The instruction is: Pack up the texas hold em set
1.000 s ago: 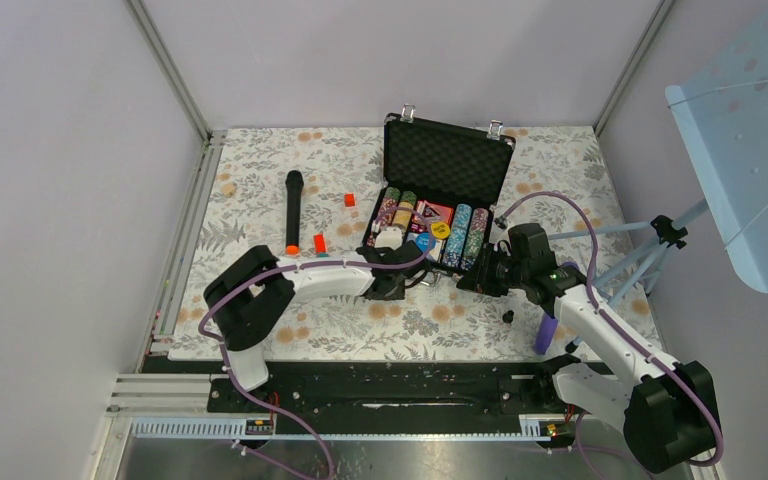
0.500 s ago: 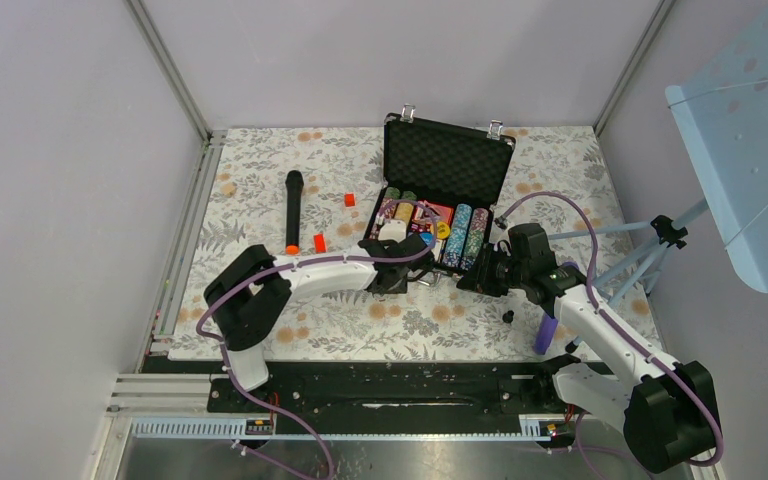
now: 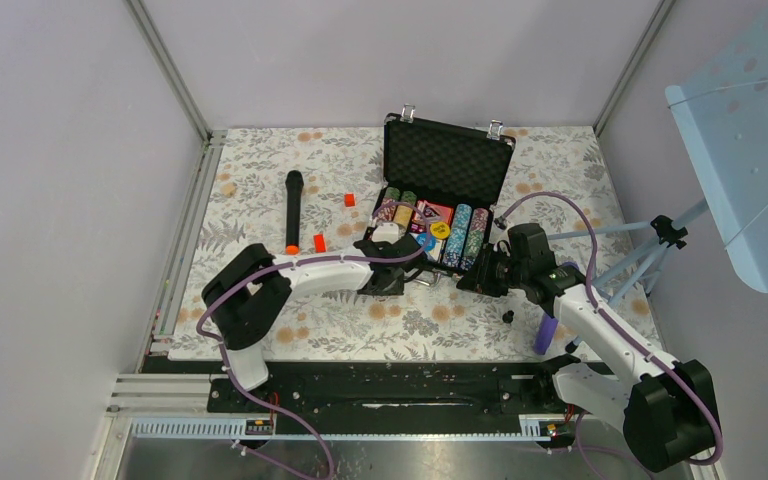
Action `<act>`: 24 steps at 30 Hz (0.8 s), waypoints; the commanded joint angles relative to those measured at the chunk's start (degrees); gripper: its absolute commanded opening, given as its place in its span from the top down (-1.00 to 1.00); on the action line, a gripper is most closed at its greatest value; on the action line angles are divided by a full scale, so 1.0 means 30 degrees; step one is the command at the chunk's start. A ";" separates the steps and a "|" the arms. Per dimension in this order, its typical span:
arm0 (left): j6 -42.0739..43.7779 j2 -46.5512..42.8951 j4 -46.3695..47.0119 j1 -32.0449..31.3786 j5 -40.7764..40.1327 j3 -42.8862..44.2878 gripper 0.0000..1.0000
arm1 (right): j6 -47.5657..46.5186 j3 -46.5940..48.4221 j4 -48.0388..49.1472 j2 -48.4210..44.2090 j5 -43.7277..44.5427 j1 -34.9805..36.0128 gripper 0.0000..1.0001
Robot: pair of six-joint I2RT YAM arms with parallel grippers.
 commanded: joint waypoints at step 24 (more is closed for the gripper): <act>-0.0193 0.0529 0.0959 -0.0130 0.0536 -0.0988 0.16 | -0.0035 0.0341 0.0072 0.0039 -0.0372 -0.0140 0.49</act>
